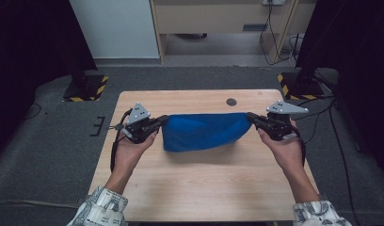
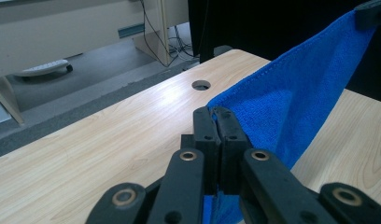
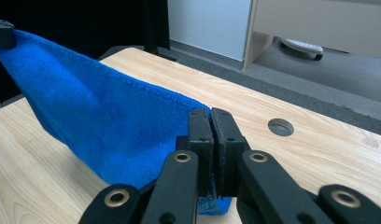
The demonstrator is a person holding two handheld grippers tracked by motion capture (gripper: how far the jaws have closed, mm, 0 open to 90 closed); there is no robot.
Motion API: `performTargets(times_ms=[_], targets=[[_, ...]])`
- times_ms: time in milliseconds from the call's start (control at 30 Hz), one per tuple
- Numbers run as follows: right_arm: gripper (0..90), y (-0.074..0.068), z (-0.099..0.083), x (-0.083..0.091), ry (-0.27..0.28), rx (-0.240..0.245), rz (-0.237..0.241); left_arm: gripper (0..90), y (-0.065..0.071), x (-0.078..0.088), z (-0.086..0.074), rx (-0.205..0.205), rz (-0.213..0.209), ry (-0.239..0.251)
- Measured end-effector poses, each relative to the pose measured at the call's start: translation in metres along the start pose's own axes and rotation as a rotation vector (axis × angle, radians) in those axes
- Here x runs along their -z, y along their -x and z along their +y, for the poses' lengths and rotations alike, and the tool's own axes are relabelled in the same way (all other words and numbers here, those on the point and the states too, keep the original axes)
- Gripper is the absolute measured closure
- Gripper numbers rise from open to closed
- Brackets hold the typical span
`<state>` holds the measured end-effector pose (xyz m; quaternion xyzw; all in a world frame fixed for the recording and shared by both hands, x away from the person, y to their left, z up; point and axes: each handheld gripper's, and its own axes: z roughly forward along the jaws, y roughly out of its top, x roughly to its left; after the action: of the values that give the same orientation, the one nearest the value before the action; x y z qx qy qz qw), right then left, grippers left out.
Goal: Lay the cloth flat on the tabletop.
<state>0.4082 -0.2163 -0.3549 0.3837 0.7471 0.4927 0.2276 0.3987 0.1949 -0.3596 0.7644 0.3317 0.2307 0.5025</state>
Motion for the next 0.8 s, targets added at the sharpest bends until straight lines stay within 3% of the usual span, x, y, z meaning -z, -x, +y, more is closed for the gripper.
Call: performTargets(times_ms=[800], targets=[[87.8, -0.002, 0.004, 0.017, 0.034, 0.008, 0.007, 88.5, 0.011, 0.017, 0.011, -0.038, -0.006, 0.031]])
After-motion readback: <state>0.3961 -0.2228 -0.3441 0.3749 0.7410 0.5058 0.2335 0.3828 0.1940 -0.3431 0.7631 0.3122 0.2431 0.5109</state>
